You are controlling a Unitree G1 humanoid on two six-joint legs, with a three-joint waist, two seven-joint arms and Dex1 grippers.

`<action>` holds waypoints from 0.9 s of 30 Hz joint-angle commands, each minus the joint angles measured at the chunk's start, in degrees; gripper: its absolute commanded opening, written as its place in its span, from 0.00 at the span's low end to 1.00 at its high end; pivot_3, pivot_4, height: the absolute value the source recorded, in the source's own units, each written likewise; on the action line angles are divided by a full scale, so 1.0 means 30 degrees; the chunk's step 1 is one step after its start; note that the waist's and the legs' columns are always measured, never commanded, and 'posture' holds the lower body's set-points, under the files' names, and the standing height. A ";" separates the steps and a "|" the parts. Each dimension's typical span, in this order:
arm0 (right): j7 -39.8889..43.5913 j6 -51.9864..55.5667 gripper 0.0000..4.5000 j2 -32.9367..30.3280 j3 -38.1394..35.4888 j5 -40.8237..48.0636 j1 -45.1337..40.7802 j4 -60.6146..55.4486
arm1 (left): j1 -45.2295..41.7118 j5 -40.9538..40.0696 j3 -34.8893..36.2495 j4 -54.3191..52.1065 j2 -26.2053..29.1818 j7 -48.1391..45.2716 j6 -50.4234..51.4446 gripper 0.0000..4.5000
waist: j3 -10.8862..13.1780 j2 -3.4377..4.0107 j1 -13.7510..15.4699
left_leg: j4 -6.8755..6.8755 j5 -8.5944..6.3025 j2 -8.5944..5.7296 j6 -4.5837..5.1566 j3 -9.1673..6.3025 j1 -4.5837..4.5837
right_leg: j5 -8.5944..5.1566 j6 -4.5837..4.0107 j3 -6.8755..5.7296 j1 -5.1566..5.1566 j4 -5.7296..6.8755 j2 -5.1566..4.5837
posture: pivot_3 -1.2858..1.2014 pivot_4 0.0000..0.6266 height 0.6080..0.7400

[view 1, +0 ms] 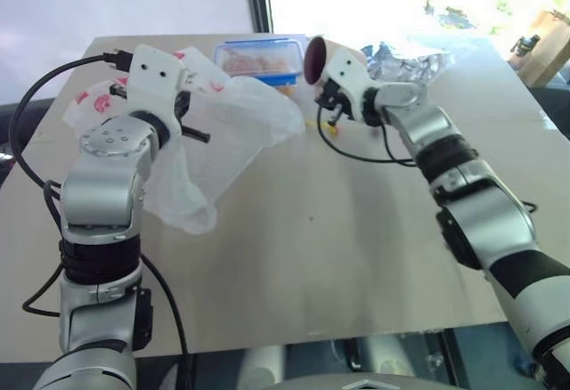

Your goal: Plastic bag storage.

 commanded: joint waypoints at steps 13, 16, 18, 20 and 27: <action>1.3388 0.2591 0.01 -0.0894 -0.0534 0.0672 0.2071 -0.1411 | 0.0064 0.0013 0.2122 -0.1102 -0.0210 0.1198 -0.0195 0.00 | 0.0002 0.0004 0.0117 | -0.0027 0.0004 -0.0014 -0.0007 -0.0015 0.0002 | 0.0001 0.0002 -0.0017 0.0004 0.0008 -0.0026 | 0.52 0.24 1.00; 1.5684 0.6353 0.01 -0.2039 -0.0321 0.2452 0.4439 -0.8119 | -0.0025 -0.0036 0.2112 -0.0476 -0.0303 0.1307 -0.0800 0.00 | 0.0002 0.0004 0.0144 | -0.0019 0.0003 -0.0011 -0.0007 -0.0025 0.0001 | 0.0001 0.0002 -0.0024 0.0012 0.0010 -0.0026 | 0.52 0.24 1.00; 1.5084 0.8602 0.01 -0.2274 -0.1034 0.3773 0.5277 -1.1346 | -0.0165 -0.0092 0.2094 -0.0102 -0.0380 0.1359 -0.1157 0.00 | 0.0003 0.0006 0.0123 | -0.0019 0.0002 -0.0002 -0.0007 -0.0036 -0.0014 | 0.0001 0.0002 -0.0030 -0.0003 0.0014 -0.0029 | 0.52 0.24 1.00; 1.2503 0.9247 0.01 -0.1730 -0.2725 0.4769 0.4968 -1.2209 | -0.0354 -0.0139 0.1930 0.0244 -0.0480 0.1377 -0.1525 0.00 | 0.0005 0.0009 0.0024 | -0.0017 0.0003 -0.0004 -0.0007 -0.0017 -0.0017 | 0.0002 0.0002 -0.0009 -0.0029 0.0042 -0.0027 | 0.52 0.24 1.00; 0.2266 0.3791 0.01 0.0255 -0.6758 0.4514 0.0503 -0.3902 | -0.0757 -0.0103 0.1760 0.0676 -0.0565 0.1412 -0.2097 0.00 | 0.0003 0.0004 0.0086 | -0.0009 0.0018 -0.0008 -0.0029 -0.0018 0.0044 | 0.0001 0.0001 -0.0008 -0.0036 0.0151 -0.0025 | 0.52 0.24 1.00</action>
